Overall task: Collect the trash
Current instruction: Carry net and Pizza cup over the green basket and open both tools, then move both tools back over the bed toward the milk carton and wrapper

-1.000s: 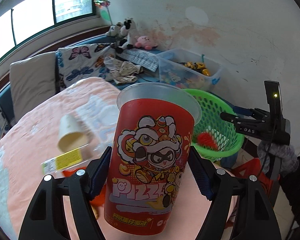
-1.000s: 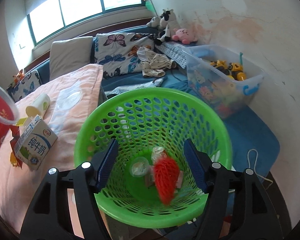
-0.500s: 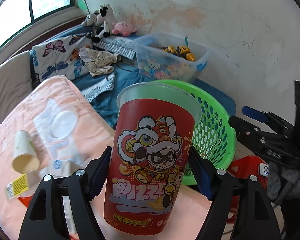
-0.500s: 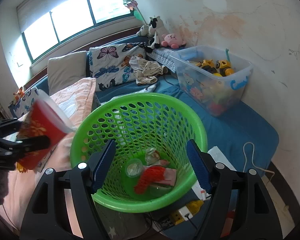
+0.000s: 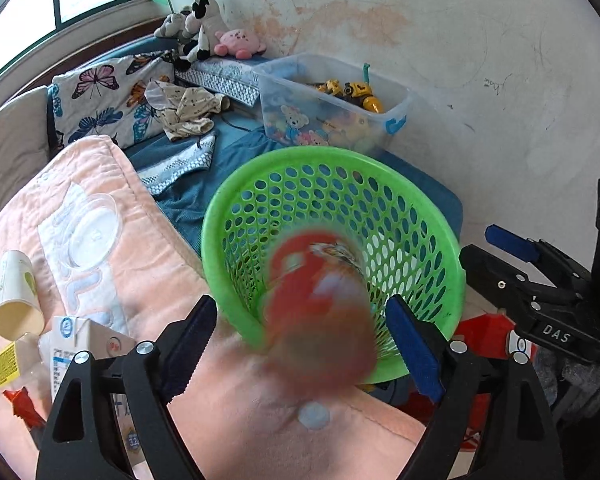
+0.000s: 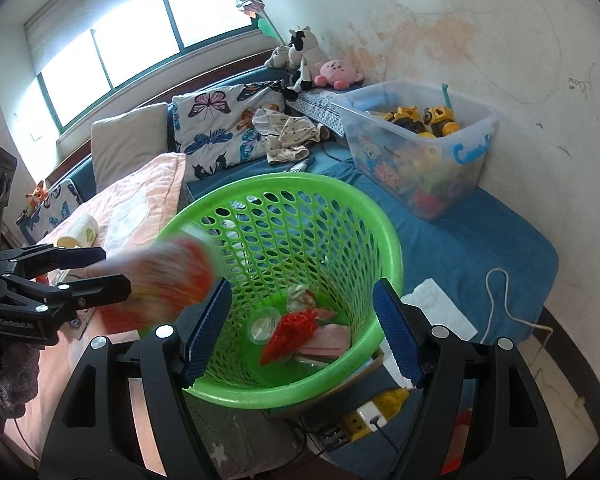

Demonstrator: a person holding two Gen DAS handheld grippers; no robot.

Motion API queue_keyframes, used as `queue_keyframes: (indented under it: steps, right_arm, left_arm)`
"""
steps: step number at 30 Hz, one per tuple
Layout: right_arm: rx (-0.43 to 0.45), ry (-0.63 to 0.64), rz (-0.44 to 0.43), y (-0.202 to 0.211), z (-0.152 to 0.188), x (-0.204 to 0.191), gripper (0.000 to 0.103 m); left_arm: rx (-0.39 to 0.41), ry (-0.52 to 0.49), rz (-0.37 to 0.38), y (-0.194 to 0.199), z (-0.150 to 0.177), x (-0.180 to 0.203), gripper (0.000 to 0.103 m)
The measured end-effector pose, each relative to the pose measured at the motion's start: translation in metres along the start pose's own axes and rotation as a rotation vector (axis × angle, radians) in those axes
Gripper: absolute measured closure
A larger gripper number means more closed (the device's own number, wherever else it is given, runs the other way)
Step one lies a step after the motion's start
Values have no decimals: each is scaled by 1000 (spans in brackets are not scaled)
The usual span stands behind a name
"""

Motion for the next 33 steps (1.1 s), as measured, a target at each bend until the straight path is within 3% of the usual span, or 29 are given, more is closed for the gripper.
queue_keyframes:
  steps: [11, 14, 18, 33]
  right_arm:
    - [-2, 37, -44, 5, 0, -33, 30]
    - [-3, 47, -66, 6, 0, -47, 22]
    - [2, 72, -90, 6, -4, -69, 21]
    - [-108, 163, -241, -19, 1, -172, 20]
  left_arm:
    - [77, 62, -78, 55, 26, -44, 20]
    - [89, 99, -109, 69, 38, -65, 20]
    - [100, 148, -150, 86, 56, -95, 20]
    - [110, 299, -248, 134, 129, -184, 19]
Point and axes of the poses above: each gripper's, at about its wrist camera, not at the fingertips, and y roughly against the way its jaws point, x to its right, z to its underside, the point moved 5 cm from there along -y, roughly the way its jaws point, and after that the axes turned 1 degree about y, right-handed, at the moved point
